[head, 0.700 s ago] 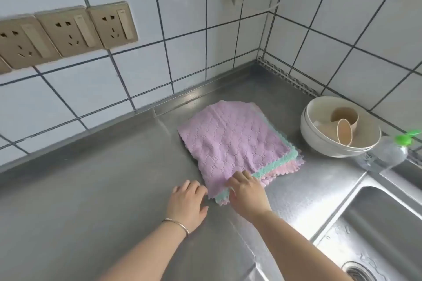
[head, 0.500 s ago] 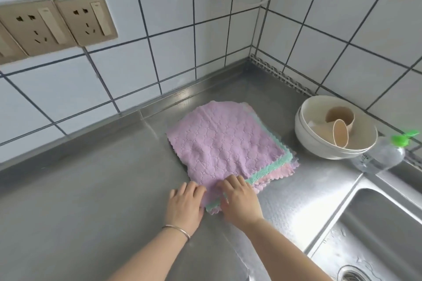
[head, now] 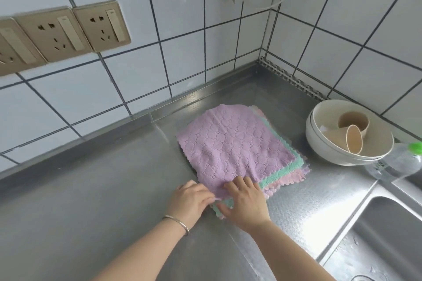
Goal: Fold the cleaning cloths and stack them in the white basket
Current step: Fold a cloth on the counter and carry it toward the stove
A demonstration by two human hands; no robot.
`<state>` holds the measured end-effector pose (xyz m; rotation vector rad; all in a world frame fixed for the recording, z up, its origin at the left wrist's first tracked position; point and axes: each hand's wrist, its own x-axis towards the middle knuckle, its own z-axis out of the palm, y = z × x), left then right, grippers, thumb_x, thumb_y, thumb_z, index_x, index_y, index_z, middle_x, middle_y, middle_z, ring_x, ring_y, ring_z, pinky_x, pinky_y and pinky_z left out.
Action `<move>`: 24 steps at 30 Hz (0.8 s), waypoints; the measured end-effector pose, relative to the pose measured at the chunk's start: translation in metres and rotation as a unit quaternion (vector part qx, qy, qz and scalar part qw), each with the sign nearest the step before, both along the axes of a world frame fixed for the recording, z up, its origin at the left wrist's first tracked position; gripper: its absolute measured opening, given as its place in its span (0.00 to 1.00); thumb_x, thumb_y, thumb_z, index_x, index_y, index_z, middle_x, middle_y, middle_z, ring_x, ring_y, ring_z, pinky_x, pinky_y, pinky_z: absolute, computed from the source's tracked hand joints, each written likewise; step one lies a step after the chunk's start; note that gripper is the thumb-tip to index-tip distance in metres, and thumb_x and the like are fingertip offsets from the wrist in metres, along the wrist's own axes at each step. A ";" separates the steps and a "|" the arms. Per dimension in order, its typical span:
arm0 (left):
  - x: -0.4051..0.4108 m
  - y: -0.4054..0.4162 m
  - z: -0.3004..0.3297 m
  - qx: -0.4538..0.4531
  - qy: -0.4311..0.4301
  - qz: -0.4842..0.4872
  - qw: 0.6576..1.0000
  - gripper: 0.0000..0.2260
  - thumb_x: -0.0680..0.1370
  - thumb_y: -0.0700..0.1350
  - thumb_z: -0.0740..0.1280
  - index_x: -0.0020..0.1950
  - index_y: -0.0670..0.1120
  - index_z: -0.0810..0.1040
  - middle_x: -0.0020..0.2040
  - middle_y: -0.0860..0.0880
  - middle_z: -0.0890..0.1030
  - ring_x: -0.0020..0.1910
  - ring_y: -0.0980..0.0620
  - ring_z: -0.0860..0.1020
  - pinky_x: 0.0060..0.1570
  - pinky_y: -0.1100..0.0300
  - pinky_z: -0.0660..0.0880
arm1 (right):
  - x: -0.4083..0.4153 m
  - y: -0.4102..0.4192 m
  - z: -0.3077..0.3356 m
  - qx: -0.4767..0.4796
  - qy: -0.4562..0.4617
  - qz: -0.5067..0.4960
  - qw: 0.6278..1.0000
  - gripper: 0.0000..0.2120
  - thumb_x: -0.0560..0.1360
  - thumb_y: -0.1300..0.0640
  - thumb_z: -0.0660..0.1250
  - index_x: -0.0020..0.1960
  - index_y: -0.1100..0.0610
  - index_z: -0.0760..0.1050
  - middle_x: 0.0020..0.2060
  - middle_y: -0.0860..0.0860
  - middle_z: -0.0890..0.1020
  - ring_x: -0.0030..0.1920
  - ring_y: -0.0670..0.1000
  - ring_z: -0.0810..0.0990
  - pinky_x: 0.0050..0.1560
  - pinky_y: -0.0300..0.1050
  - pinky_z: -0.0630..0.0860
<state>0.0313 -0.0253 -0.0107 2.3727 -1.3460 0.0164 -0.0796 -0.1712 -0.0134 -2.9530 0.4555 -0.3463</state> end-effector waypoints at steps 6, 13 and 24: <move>0.006 0.012 0.044 -0.108 0.100 0.017 0.989 0.12 0.76 0.54 0.56 0.41 0.51 0.76 0.38 0.53 0.78 0.36 0.53 0.73 0.32 0.62 0.64 | 0.017 -0.010 0.031 -0.064 -0.027 0.010 0.998 0.12 0.55 0.61 0.76 0.35 0.53 0.78 0.32 0.48 0.77 0.34 0.53 0.76 0.32 0.44 0.73; 0.026 0.062 0.119 -0.200 0.106 0.103 0.969 0.14 0.73 0.62 0.50 0.48 0.56 0.70 0.35 0.64 0.76 0.33 0.58 0.72 0.32 0.66 0.66 | 0.013 -0.042 0.079 -0.034 -0.078 -0.080 0.993 0.09 0.60 0.62 0.79 0.36 0.57 0.81 0.32 0.49 0.82 0.38 0.56 0.81 0.39 0.49 0.76; 0.015 0.230 0.183 -0.295 0.114 0.303 0.899 0.10 0.78 0.49 0.63 0.37 0.58 0.76 0.36 0.52 0.80 0.37 0.54 0.77 0.39 0.68 0.69 | 0.014 0.019 0.168 0.170 0.064 -0.010 0.983 0.04 0.77 0.54 0.63 0.48 0.50 0.78 0.43 0.51 0.81 0.43 0.53 0.78 0.40 0.44 0.70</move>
